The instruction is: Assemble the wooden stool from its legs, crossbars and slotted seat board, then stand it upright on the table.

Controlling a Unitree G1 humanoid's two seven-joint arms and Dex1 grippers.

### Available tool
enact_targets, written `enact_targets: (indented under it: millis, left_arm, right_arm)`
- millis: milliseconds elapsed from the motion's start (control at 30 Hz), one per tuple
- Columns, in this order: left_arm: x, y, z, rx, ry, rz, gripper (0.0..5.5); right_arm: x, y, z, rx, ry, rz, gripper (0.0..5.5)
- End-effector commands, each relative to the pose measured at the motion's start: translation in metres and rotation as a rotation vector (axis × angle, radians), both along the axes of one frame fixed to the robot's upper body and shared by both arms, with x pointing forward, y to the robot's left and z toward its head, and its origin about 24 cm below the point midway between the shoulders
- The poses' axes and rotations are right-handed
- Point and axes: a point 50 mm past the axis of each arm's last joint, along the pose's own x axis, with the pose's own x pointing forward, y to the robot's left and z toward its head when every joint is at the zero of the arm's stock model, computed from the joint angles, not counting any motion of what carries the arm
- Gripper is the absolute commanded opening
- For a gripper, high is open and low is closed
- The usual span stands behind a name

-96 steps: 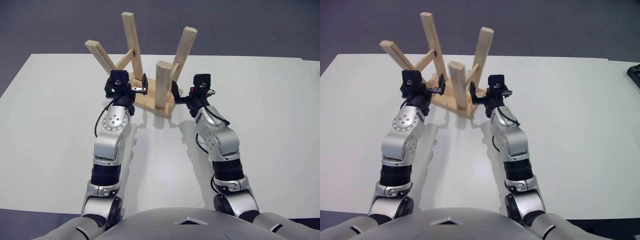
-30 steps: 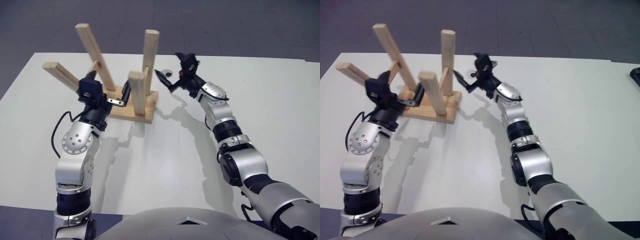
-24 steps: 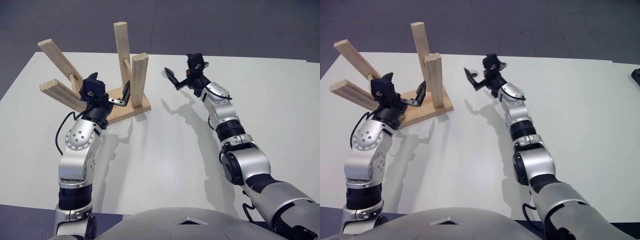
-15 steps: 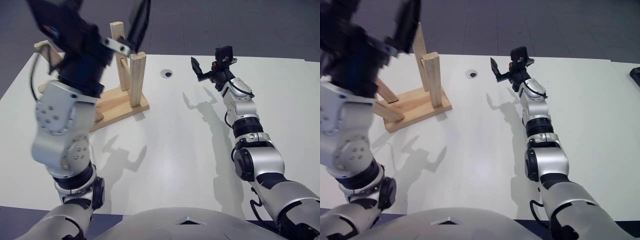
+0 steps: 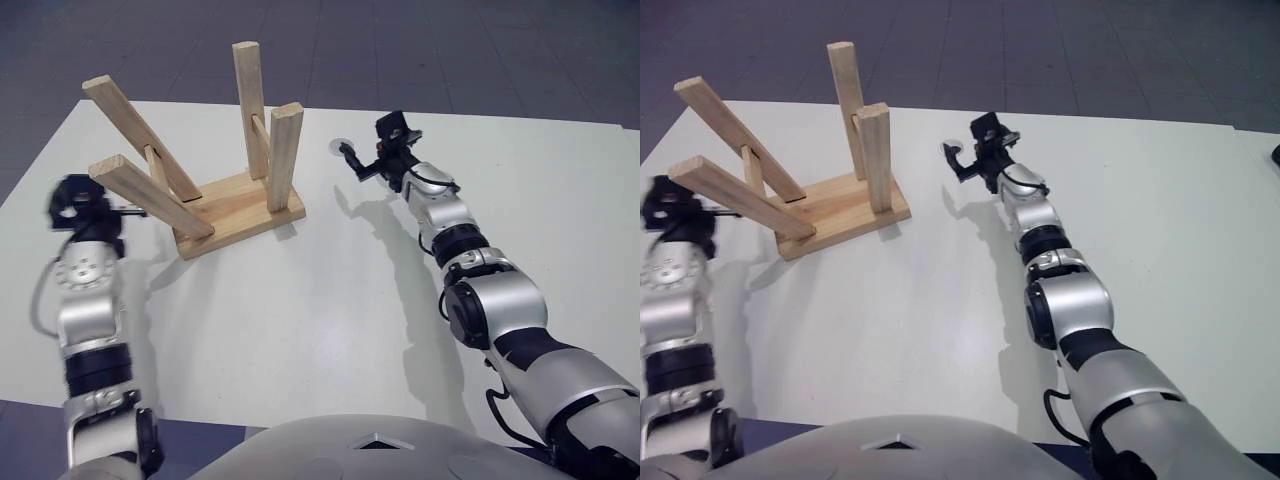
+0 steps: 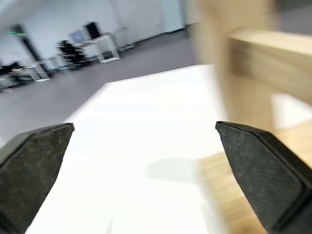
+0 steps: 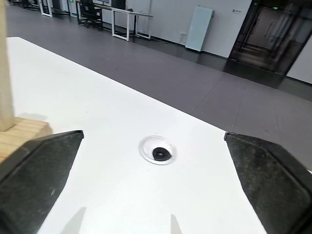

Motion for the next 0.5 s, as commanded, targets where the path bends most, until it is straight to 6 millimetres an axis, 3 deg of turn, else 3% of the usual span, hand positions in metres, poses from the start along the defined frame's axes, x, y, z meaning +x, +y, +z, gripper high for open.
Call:
enact_targets:
  millis: [33, 233, 500]
  left_arm:
    - [0.035, -0.026, 0.004, 0.021, -0.06, -0.089, 5.4]
    - [0.036, -0.031, 0.0, 0.048, -0.08, -0.137, 5.4]
    - [0.029, -0.033, -0.009, 0.05, -0.072, -0.161, 5.4]
  right_arm:
    - [-0.004, 0.038, 0.011, -0.011, -0.025, 0.15, 5.39]
    - [-0.016, 0.068, 0.012, 0.005, -0.041, 0.296, 5.39]
    - [-0.025, 0.073, 0.011, 0.026, -0.026, 0.438, 5.39]
